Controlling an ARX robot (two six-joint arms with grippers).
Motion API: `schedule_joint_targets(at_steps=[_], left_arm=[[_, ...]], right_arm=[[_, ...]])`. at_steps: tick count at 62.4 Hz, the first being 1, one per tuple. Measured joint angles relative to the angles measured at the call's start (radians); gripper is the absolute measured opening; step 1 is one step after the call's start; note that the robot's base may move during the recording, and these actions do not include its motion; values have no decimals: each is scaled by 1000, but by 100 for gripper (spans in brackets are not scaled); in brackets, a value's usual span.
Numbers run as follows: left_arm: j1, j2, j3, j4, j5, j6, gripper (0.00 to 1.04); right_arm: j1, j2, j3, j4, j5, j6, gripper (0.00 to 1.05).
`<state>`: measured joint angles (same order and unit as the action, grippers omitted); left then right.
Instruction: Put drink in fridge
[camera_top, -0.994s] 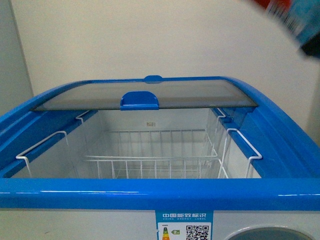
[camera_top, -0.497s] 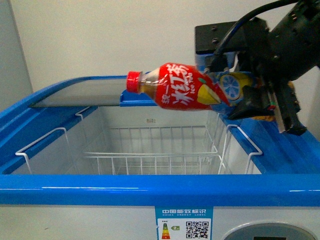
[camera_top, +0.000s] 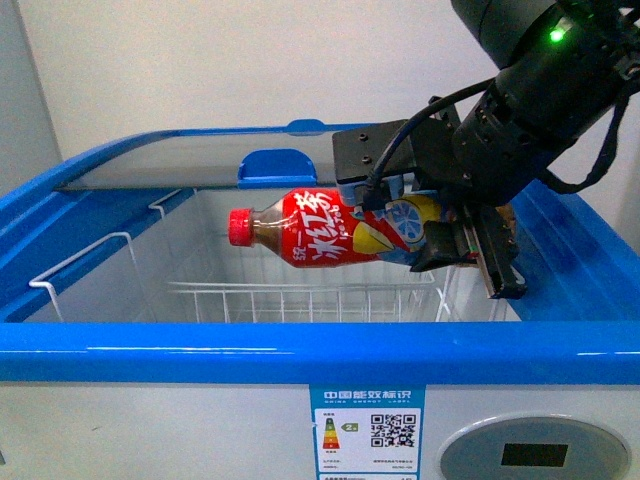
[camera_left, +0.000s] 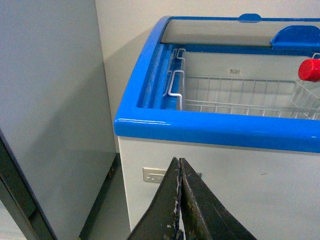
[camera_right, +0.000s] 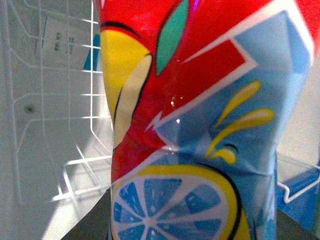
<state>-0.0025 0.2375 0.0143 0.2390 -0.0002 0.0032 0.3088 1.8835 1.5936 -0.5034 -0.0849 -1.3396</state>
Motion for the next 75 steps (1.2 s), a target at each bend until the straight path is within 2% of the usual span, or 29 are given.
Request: schedule_joint_targets(at_steps=[19, 26, 41, 45, 59, 62, 69, 75], left_arm=[[0, -62, 0, -63, 0, 0, 3], [0, -207, 0, -227, 0, 0, 3], [0, -231, 0, -237, 0, 0, 3], [0, -231, 0, -237, 0, 0, 3], [0, -231, 0, -238, 0, 0, 3], [0, -231, 0, -238, 0, 0, 3], [0, -231, 0, -238, 0, 0, 3], [0, -231, 0, -238, 0, 0, 3]], right_arm=[[46, 72, 32, 55, -4, 0, 42], [58, 99, 32, 101, 0, -2, 42], [70, 129, 32, 176, 18, 0, 42], [73, 129, 31, 178, 18, 0, 50], [80, 128, 28, 214, 6, 11, 95], [80, 126, 28, 217, 2, 18, 98], [79, 120, 32, 215, -16, 37, 97], [72, 101, 88, 184, -53, 124, 97]])
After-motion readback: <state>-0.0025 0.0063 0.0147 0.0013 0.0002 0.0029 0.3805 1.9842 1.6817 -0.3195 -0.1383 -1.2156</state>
